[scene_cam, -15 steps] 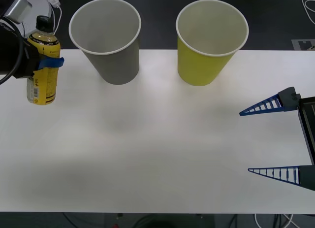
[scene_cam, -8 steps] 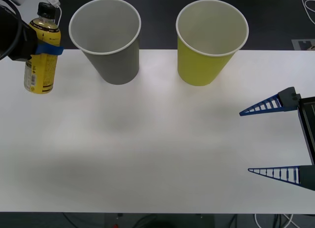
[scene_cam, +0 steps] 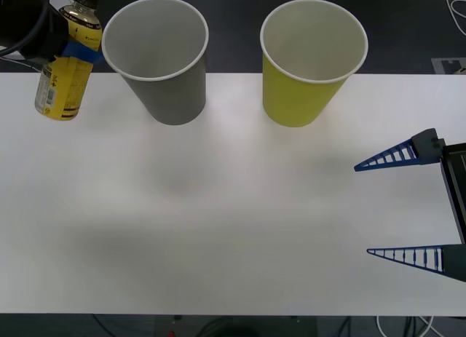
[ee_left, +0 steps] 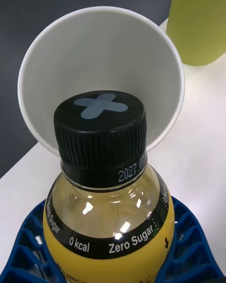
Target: Put the can into the green bin and the plastic bottle into the gray bin
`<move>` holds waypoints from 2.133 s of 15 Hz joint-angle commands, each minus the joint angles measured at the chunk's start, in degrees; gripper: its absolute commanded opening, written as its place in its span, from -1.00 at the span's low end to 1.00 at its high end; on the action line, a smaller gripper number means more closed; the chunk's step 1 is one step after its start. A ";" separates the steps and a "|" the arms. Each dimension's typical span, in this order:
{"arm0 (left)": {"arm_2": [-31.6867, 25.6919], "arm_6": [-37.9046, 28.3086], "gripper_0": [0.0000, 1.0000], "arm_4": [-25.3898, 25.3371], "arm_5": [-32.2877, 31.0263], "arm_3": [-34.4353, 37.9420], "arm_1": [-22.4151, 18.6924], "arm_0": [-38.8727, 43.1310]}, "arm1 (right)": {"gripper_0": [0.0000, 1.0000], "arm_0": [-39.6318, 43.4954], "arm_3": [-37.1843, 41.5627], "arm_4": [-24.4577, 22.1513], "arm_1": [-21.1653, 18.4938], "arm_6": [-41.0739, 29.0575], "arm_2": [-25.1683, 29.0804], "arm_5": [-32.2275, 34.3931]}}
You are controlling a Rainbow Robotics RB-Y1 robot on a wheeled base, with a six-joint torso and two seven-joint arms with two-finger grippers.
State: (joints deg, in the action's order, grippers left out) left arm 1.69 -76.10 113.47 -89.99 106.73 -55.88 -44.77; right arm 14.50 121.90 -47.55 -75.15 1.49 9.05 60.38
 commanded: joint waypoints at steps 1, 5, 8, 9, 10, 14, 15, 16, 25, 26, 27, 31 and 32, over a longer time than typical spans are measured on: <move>3.32 0.60 -1.00 -0.80 -0.01 -3.64 0.07 -4.36 | 1.00 0.00 0.00 0.00 0.00 0.00 0.00 0.00; 8.07 1.56 -1.00 -1.85 -0.01 -9.35 -0.01 -11.12 | 1.00 0.00 0.00 0.00 0.00 0.00 0.00 0.00; 12.64 1.92 -1.00 -2.91 -0.01 -13.22 0.07 -16.13 | 1.00 0.00 0.00 0.00 0.00 0.00 0.00 0.00; 13.61 2.27 -1.00 -3.17 -0.01 -14.18 0.07 -17.28 | 1.00 0.00 0.00 0.00 0.00 0.00 0.00 0.00; 15.10 2.36 -1.00 -3.52 -0.01 -15.42 0.07 -18.86 | 1.00 0.00 0.00 0.00 0.00 0.00 0.00 0.00; 19.76 3.94 -1.00 -5.02 0.08 -21.66 0.86 -25.36 | 1.00 0.00 0.00 0.00 0.00 0.00 0.00 0.00; 19.76 4.38 -1.00 -5.10 0.17 -23.24 1.57 -26.15 | 1.00 0.00 0.00 0.00 0.00 0.00 0.00 0.00; 19.76 4.73 -1.00 -5.19 0.35 -24.91 2.53 -26.94 | 1.00 0.00 0.00 0.00 0.00 0.00 0.00 0.00; 19.76 9.03 -1.00 -1.41 3.51 -35.45 10.71 -32.39 | 1.00 0.00 0.00 0.00 0.00 0.00 0.00 0.00; 19.76 9.30 -1.00 -0.53 3.60 -36.68 11.59 -33.18 | 1.00 0.00 0.00 0.00 0.00 0.00 0.00 0.00; 19.76 9.74 -1.00 0.70 3.60 -37.12 12.47 -33.45 | 1.00 0.00 0.00 0.00 0.00 0.00 0.00 0.00; 19.76 9.30 -1.00 4.74 3.77 -37.30 15.01 -34.06 | 1.00 0.00 0.00 0.00 0.00 0.00 0.00 0.00; 19.76 9.03 -1.00 5.18 3.86 -37.48 15.54 -34.24 | 1.00 0.00 0.00 0.00 0.00 0.00 0.00 0.00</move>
State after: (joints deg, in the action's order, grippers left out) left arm 21.45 -66.86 118.29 -86.21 69.37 -40.72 -78.89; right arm 14.50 121.90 -47.55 -75.15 1.49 9.05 60.38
